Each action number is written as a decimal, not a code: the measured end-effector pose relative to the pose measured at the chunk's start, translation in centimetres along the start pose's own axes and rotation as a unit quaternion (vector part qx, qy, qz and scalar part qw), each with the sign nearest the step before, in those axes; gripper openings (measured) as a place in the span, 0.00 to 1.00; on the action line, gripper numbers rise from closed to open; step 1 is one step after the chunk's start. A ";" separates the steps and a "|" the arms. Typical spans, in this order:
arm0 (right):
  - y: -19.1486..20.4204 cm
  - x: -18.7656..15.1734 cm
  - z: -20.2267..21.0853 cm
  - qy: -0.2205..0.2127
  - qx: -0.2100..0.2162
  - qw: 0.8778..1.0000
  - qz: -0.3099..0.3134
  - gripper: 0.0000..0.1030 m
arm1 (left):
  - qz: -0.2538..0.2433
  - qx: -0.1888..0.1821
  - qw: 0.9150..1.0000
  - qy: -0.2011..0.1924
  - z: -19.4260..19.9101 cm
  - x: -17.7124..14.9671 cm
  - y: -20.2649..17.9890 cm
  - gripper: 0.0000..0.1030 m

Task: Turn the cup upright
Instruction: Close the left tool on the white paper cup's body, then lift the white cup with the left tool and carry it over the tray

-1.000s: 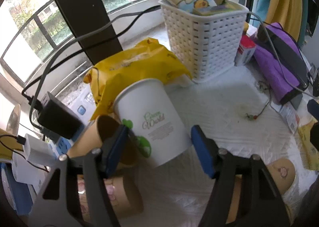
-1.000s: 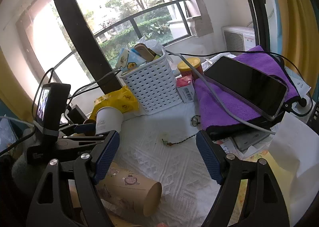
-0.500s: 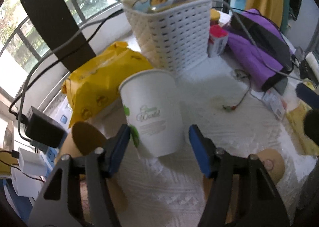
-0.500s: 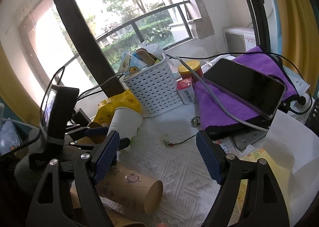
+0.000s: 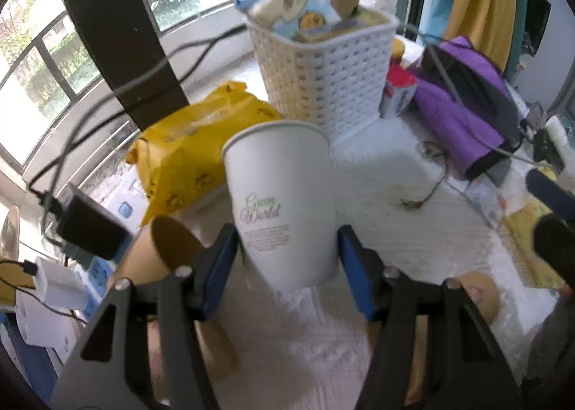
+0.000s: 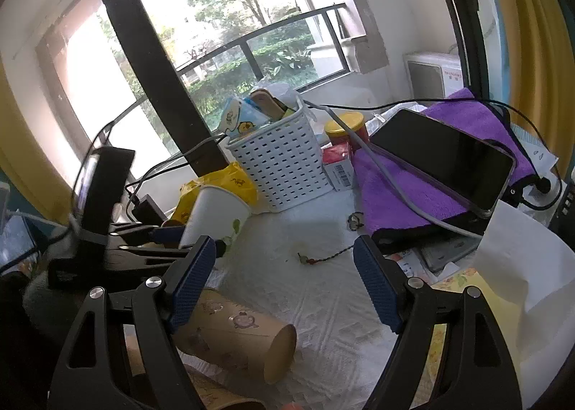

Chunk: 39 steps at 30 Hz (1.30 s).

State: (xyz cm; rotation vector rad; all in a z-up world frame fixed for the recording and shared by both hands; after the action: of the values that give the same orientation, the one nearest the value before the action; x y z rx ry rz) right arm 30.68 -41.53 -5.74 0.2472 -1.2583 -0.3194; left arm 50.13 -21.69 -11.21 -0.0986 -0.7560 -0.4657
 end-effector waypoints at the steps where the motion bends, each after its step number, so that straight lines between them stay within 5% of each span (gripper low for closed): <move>1: 0.2 0.2 0.3 -0.003 0.000 1.000 0.004 0.79 | -0.001 -0.001 1.000 -0.005 0.4 0.1 0.1 0.57; 13: 4.8 1.3 4.9 -0.027 0.010 0.999 0.044 0.79 | 0.000 -0.023 0.996 -0.089 11.0 -1.6 -1.2 0.57; 26: 10.9 -1.6 10.7 -0.029 0.034 0.996 0.078 0.79 | 0.025 -0.025 0.988 -0.153 20.5 -9.3 -0.4 0.57; 39: 16.6 -8.2 14.1 0.038 0.117 0.990 0.063 0.79 | 0.070 -0.020 0.982 -0.176 25.9 -19.3 0.0 0.57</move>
State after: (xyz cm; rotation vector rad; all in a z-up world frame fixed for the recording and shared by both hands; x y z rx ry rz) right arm 16.57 -23.21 -3.06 0.3759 -1.2296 -0.0528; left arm 21.43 -8.01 -5.46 -0.2743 -1.0786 -0.3316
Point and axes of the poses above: each gripper's, at about its wrist camera, not at the fingertips, and z roughly against the way its jaws point, y to its left, x to its top, the point moved 7 cm from there along -z, roughly the way its jaws point, and after that the axes turned 11 degrees about -y, right-handed, at the moved point
